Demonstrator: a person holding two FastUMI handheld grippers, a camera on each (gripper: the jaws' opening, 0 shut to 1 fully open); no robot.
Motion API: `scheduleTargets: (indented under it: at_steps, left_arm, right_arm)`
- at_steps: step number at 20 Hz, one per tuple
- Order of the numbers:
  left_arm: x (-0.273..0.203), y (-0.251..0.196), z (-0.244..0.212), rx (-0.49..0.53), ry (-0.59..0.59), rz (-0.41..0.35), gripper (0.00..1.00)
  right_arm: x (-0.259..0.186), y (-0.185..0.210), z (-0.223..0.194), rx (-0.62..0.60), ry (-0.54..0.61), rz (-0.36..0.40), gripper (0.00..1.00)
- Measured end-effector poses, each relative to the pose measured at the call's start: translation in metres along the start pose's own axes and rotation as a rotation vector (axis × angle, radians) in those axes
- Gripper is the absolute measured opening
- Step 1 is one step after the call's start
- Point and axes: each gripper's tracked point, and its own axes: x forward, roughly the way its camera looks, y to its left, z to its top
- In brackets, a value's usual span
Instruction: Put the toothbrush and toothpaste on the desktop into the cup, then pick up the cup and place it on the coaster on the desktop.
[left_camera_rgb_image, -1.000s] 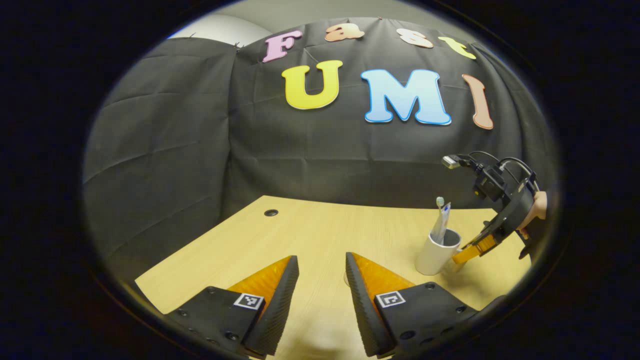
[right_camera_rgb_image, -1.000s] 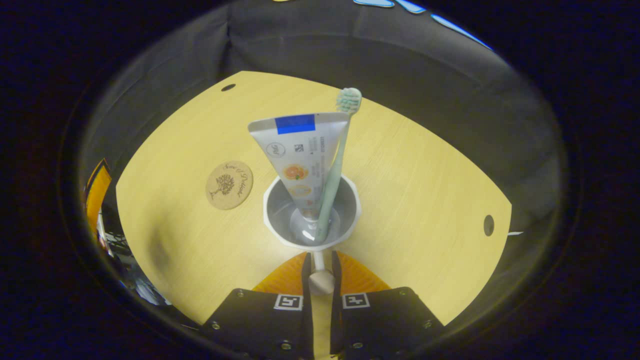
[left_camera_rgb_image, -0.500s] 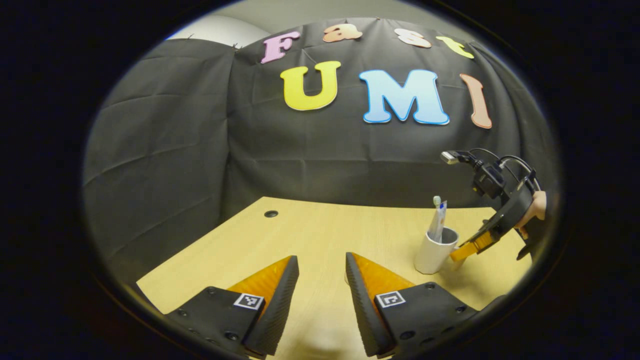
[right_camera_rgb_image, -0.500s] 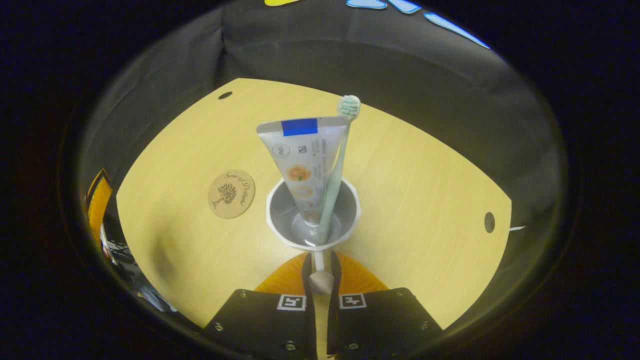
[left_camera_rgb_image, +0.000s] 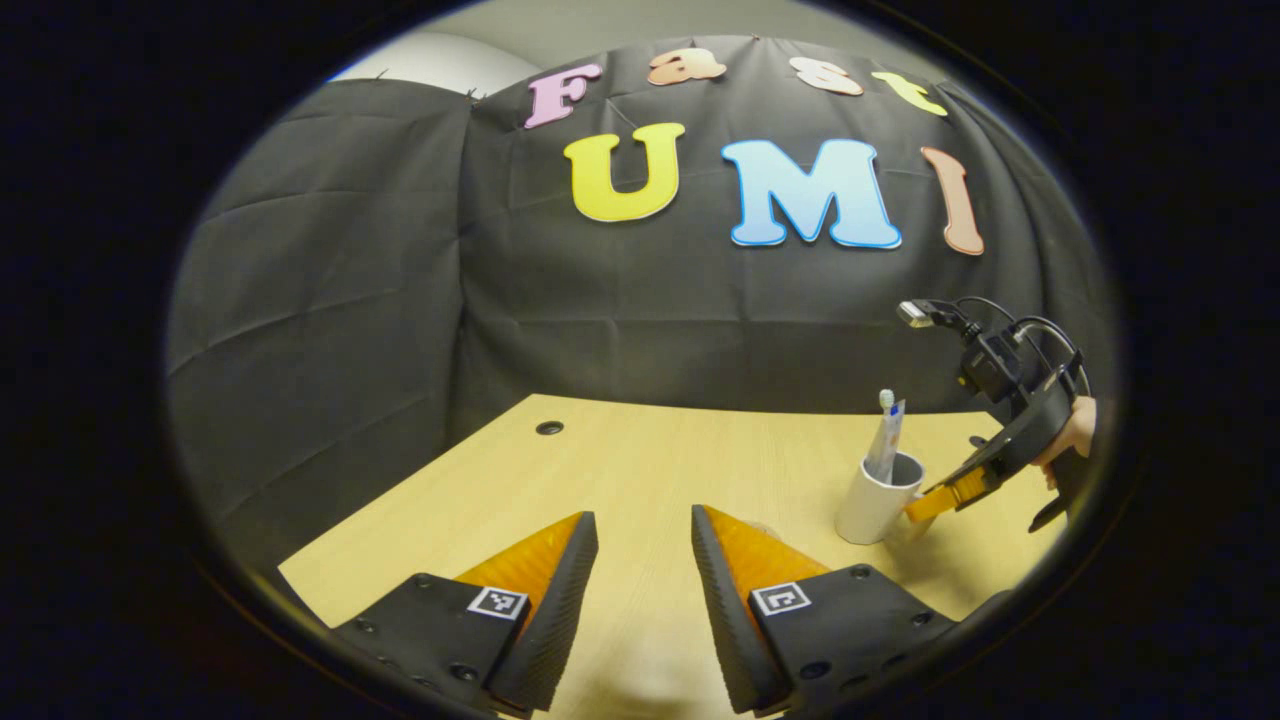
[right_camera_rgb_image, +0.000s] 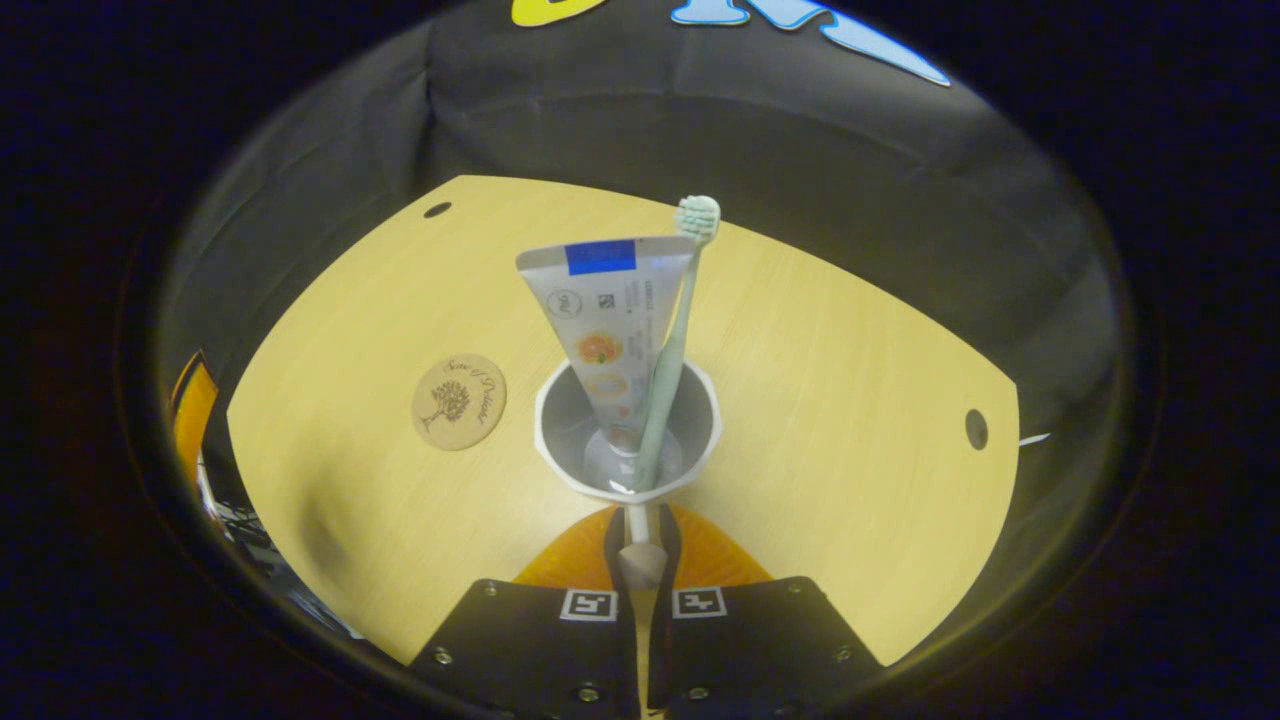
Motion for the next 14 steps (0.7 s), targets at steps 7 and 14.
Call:
scheduleTargets:
  at_steps: [7,14]
  left_arm:
    - [-0.006,0.002,0.002,0.004,-0.005,-0.005,0.66]
    - [-0.015,0.025,0.002,0.004,-0.006,0.019,0.67]
  right_arm:
    - [-0.007,0.015,0.012,0.009,-0.026,0.024,0.05]
    - [-0.011,0.016,0.019,-0.040,-0.035,0.077,0.05]
